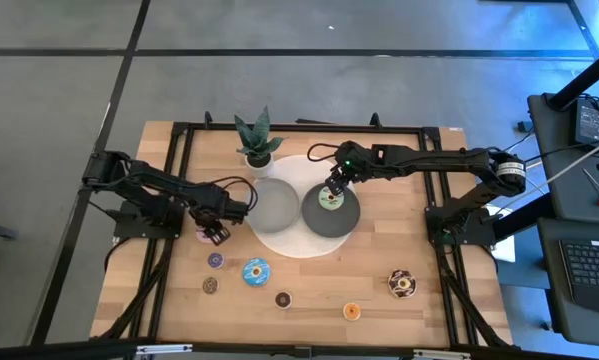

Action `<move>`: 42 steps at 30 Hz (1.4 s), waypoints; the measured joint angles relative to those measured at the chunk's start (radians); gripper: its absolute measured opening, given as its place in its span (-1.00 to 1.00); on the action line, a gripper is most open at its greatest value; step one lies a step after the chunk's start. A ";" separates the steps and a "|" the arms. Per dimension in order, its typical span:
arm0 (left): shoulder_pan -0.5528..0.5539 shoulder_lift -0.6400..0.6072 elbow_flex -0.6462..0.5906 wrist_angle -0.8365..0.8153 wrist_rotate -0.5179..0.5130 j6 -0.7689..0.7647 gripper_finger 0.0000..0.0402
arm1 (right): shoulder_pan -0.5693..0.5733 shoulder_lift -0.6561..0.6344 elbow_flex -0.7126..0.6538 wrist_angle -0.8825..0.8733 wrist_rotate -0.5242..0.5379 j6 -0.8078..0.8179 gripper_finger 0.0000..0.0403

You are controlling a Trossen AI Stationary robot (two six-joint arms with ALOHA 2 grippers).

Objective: Pick & Place donuts
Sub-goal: Put the large pink donut on the green plate

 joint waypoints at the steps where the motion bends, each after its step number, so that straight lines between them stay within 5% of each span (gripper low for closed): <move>1: 0.000 0.000 0.000 0.004 0.000 0.001 -0.20 | 0.000 0.000 0.000 0.000 0.000 0.000 0.06; 13: 0.000 -0.023 0.000 0.013 -0.009 0.019 -0.71 | 0.000 0.000 0.000 0.000 0.000 0.000 0.06; 20: 0.000 -0.135 0.056 0.049 -0.021 0.019 -0.80 | 0.006 0.000 0.000 0.018 -0.004 0.004 0.06; 26: 0.000 -0.213 0.108 0.386 -0.187 0.079 -0.76 | 0.055 0.000 0.000 0.174 -0.004 -0.083 0.06; 31: 0.000 -0.235 0.109 0.728 -0.445 0.099 -0.76 | 0.161 -0.001 0.000 0.340 0.020 -0.206 0.06; 36: 0.000 -0.227 0.109 1.005 -0.692 0.152 -0.79 | 0.302 -0.003 0.000 0.511 0.237 -0.382 0.06; 42: 0.000 -0.226 0.108 1.199 -0.776 0.232 -0.78 | 0.386 -0.004 0.000 0.666 0.425 -0.520 0.06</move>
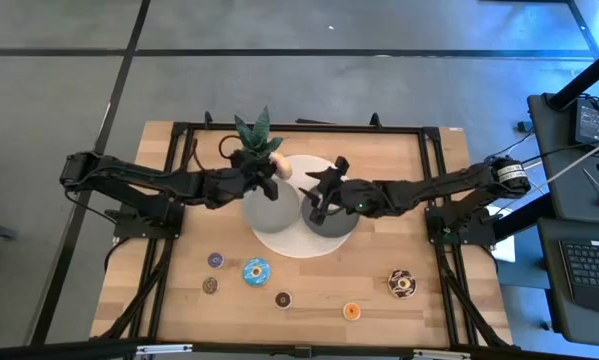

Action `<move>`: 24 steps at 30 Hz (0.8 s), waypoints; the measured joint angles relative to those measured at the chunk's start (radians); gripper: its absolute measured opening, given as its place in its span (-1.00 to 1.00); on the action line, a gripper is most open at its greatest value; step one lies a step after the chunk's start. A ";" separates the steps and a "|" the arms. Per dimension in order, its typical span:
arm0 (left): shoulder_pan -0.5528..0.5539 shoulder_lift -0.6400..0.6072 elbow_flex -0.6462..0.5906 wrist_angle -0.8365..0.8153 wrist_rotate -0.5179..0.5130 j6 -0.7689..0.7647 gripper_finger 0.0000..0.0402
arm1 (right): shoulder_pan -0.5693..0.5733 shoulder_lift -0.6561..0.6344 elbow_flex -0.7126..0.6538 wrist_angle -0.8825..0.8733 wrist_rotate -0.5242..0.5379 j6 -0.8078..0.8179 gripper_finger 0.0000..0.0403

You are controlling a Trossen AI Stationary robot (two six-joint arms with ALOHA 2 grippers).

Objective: Pick & Place donuts
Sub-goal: Put the large pink donut on the green plate

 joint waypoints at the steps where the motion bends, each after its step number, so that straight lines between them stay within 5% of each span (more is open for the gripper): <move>1: 0.000 0.000 0.000 0.035 -0.003 0.003 -0.77 | 0.003 -0.001 0.000 0.025 0.006 0.000 0.06; 8: 0.000 0.000 0.000 0.215 0.017 0.068 -0.76 | 0.003 -0.001 0.000 0.182 0.009 -0.002 0.06; 24: 0.000 0.000 0.000 0.314 0.018 0.083 -0.77 | -0.030 0.009 0.000 0.316 -0.014 -0.054 0.06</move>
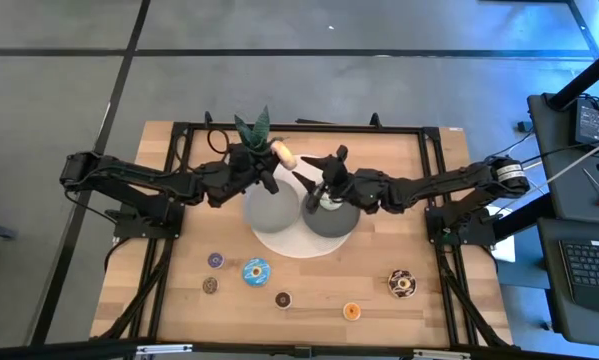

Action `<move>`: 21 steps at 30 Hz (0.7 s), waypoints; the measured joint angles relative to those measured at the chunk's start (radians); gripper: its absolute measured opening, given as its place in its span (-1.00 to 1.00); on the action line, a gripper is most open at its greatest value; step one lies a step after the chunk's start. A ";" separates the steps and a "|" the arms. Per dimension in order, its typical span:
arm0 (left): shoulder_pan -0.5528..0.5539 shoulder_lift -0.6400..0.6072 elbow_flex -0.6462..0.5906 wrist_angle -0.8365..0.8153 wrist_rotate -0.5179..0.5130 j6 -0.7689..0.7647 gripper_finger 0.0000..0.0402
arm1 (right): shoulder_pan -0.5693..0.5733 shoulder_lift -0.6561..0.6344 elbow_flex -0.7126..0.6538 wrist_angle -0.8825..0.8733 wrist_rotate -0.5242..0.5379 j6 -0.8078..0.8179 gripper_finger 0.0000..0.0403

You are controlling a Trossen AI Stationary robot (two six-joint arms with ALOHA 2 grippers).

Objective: Pick & Place donuts
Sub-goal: Put the large pink donut on the green plate

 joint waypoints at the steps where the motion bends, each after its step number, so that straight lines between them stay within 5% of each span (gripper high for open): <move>1: 0.000 0.000 0.000 0.014 0.000 0.004 -0.77 | -0.001 0.006 0.000 0.010 -0.009 -0.003 0.06; 11: 0.000 0.000 0.000 0.060 0.000 0.033 -0.76 | -0.011 0.039 0.000 0.095 -0.019 -0.022 0.03; 21: 0.000 0.000 0.000 0.057 0.006 0.033 -0.76 | -0.030 0.039 0.000 0.124 -0.083 -0.022 -0.36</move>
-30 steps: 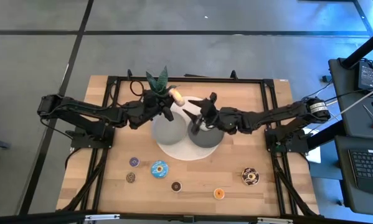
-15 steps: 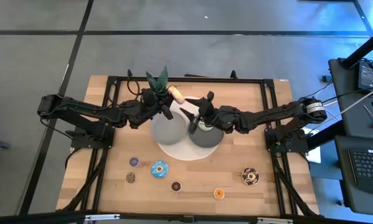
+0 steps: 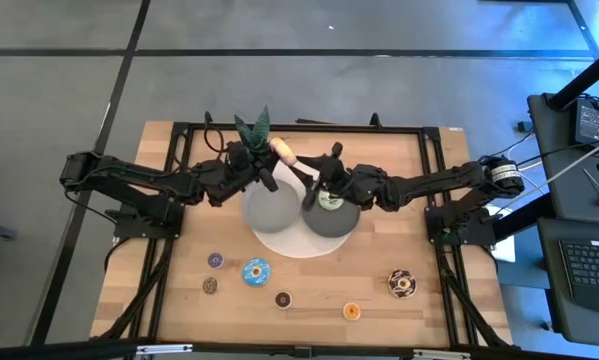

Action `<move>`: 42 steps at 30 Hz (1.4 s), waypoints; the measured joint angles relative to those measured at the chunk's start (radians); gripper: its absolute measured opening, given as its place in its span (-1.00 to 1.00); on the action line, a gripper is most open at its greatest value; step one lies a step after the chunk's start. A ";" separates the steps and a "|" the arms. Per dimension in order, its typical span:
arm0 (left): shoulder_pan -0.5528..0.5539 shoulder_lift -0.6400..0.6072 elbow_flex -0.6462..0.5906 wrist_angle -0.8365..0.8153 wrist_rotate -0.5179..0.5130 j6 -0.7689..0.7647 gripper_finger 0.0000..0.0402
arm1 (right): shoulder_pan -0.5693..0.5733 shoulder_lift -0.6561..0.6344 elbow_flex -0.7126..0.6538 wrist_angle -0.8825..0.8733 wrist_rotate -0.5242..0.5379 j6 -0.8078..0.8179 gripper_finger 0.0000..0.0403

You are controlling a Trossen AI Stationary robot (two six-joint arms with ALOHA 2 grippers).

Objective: Pick & Place donuts
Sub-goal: Put the large pink donut on the green plate

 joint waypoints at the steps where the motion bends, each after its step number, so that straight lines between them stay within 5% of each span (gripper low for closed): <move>1: 0.000 0.000 0.000 -0.002 0.000 0.000 -0.75 | 0.000 0.000 0.000 0.000 -0.004 0.000 -0.41; 14: 0.000 0.000 0.000 -0.027 0.015 0.102 -0.69 | 0.000 0.001 0.000 0.001 -0.007 -0.003 -0.93; 24: -0.035 -0.034 -0.001 -0.078 -0.032 0.175 -0.26 | 0.000 -0.020 0.000 -0.017 0.050 0.008 -0.93; 32: -0.068 -0.143 -0.001 -0.377 -0.007 0.044 0.08 | -0.024 -0.118 0.000 -0.219 0.056 0.137 -0.94; 35: -0.071 -0.196 -0.001 -0.497 0.043 -0.005 0.13 | -0.045 -0.185 0.000 -0.445 -0.042 0.300 -0.94; 42: -0.069 -0.278 -0.001 -0.671 0.116 -0.096 0.12 | -0.137 -0.242 -0.026 -0.926 -0.523 0.678 -0.92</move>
